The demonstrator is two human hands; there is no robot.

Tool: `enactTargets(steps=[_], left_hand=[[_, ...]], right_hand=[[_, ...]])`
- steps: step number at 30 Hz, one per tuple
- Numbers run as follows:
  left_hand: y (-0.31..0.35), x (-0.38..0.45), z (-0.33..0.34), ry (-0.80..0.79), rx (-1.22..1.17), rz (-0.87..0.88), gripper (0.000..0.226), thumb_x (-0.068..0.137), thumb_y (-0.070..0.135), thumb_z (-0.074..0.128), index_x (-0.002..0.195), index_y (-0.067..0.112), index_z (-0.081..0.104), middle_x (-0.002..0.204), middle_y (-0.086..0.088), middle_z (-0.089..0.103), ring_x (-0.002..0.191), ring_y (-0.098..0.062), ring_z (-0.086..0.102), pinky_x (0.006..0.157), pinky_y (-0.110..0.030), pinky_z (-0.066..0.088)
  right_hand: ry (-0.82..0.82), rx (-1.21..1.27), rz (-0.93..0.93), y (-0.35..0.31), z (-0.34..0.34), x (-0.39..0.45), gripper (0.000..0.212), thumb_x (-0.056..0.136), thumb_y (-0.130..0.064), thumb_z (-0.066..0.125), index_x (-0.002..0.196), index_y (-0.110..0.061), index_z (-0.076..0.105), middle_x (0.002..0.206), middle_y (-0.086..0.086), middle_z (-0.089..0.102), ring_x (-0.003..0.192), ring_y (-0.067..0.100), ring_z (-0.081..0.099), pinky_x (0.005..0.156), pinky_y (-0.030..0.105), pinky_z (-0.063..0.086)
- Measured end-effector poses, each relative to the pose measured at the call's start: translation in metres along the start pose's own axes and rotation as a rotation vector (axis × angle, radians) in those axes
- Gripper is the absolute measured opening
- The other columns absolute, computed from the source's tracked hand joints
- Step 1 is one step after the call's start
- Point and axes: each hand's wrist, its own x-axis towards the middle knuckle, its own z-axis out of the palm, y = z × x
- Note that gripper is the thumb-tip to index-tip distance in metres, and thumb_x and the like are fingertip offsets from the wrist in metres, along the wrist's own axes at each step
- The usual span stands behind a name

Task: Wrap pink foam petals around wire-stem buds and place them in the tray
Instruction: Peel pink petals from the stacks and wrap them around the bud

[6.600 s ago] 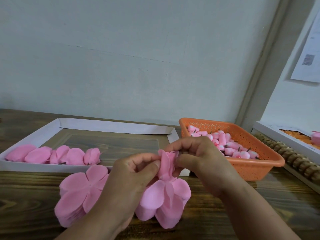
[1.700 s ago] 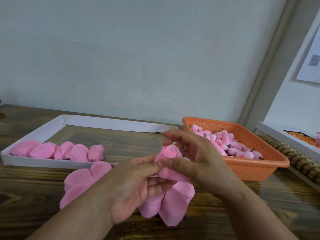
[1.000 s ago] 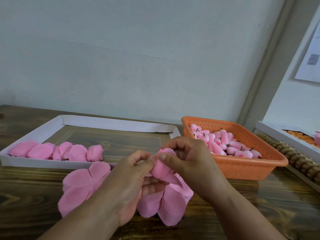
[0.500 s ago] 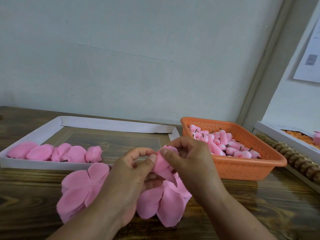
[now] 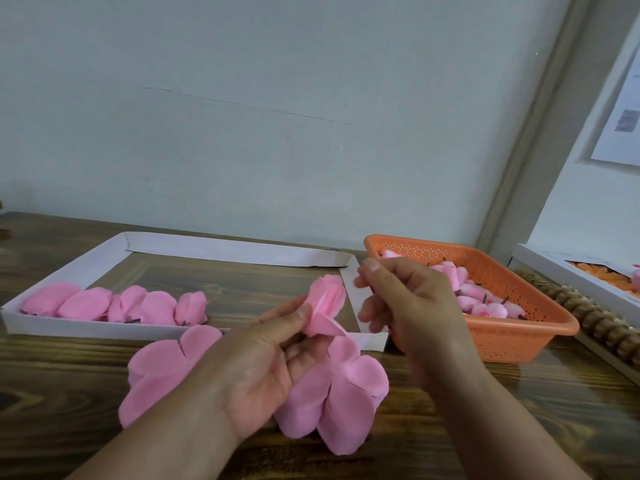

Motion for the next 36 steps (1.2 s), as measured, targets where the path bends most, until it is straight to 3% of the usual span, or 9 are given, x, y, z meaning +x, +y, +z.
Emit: enactTargets(steps=[3, 6, 9, 13, 19, 28, 33, 36], left_hand=[[0.003, 0.0, 0.0, -0.017, -0.071, 0.0, 0.027, 0.072, 0.003, 0.063, 0.096, -0.002, 0.074, 0.095, -0.017, 0.073, 0.07, -0.018, 0.072, 0.054, -0.026, 0.058], [0.004, -0.001, 0.001, -0.043, -0.087, -0.001, 0.026, 0.068, 0.003, 0.064, 0.091, -0.004, 0.075, 0.094, -0.018, 0.073, 0.072, -0.02, 0.073, 0.056, -0.028, 0.059], [0.005, -0.002, 0.003, -0.051, -0.079, 0.005, 0.028, 0.064, 0.002, 0.065, 0.089, -0.007, 0.074, 0.087, -0.02, 0.072, 0.063, -0.021, 0.071, 0.05, -0.026, 0.057], [0.005, -0.004, 0.003, -0.064, -0.035, 0.018, 0.027, 0.067, 0.006, 0.064, 0.091, -0.003, 0.075, 0.094, -0.02, 0.072, 0.067, -0.02, 0.072, 0.051, -0.024, 0.057], [0.005, -0.003, 0.002, -0.062, -0.101, 0.004, 0.033, 0.073, 0.004, 0.061, 0.104, -0.004, 0.071, 0.107, -0.023, 0.07, 0.083, -0.025, 0.073, 0.059, -0.03, 0.06], [0.005, -0.004, 0.003, -0.048, -0.076, 0.018, 0.028, 0.07, 0.004, 0.064, 0.096, -0.001, 0.074, 0.098, -0.02, 0.072, 0.074, -0.021, 0.073, 0.053, -0.027, 0.058], [0.005, -0.004, 0.002, -0.052, -0.074, 0.016, 0.027, 0.067, 0.004, 0.065, 0.092, -0.003, 0.074, 0.094, -0.02, 0.072, 0.073, -0.021, 0.073, 0.055, -0.028, 0.058], [0.004, -0.004, 0.002, -0.053, -0.076, 0.013, 0.03, 0.065, 0.003, 0.067, 0.093, -0.005, 0.073, 0.094, -0.02, 0.072, 0.073, -0.022, 0.073, 0.056, -0.028, 0.058]], right_hand=[[0.0, -0.036, -0.202, -0.002, -0.005, 0.0, 0.034, 0.072, -0.046, 0.067, 0.071, -0.011, 0.065, 0.063, 0.006, 0.062, 0.057, 0.013, 0.054, 0.054, 0.027, 0.044], [-0.219, -0.131, -0.383, -0.003, -0.009, -0.002, 0.03, 0.07, -0.041, 0.068, 0.07, -0.011, 0.063, 0.072, 0.002, 0.06, 0.07, 0.016, 0.055, 0.063, 0.028, 0.045], [-0.356, -0.294, -0.412, -0.002, -0.008, -0.004, 0.025, 0.065, -0.035, 0.08, 0.076, -0.021, 0.063, 0.08, -0.005, 0.062, 0.08, 0.014, 0.058, 0.072, 0.027, 0.048], [-0.336, -0.442, -0.489, 0.001, 0.0, -0.007, 0.021, 0.069, -0.028, 0.077, 0.083, -0.015, 0.066, 0.082, -0.01, 0.059, 0.08, 0.012, 0.056, 0.07, 0.028, 0.048], [-0.292, -0.46, -0.566, 0.0, 0.002, -0.008, 0.009, 0.077, -0.019, 0.07, 0.084, -0.015, 0.067, 0.08, -0.008, 0.06, 0.077, 0.011, 0.055, 0.067, 0.029, 0.048], [-0.306, -0.451, -0.617, -0.002, 0.006, -0.011, 0.018, 0.076, -0.013, 0.071, 0.094, -0.012, 0.072, 0.089, -0.004, 0.066, 0.087, 0.008, 0.058, 0.078, 0.025, 0.048], [-0.258, -0.518, -0.633, -0.004, -0.001, -0.008, 0.041, 0.073, -0.018, 0.071, 0.113, -0.016, 0.064, 0.088, -0.008, 0.06, 0.08, 0.008, 0.053, 0.075, 0.024, 0.047], [-0.264, -0.557, -0.641, -0.007, -0.004, -0.007, 0.032, 0.071, -0.017, 0.072, 0.102, -0.014, 0.067, 0.082, -0.008, 0.057, 0.075, 0.008, 0.051, 0.072, 0.025, 0.046]])
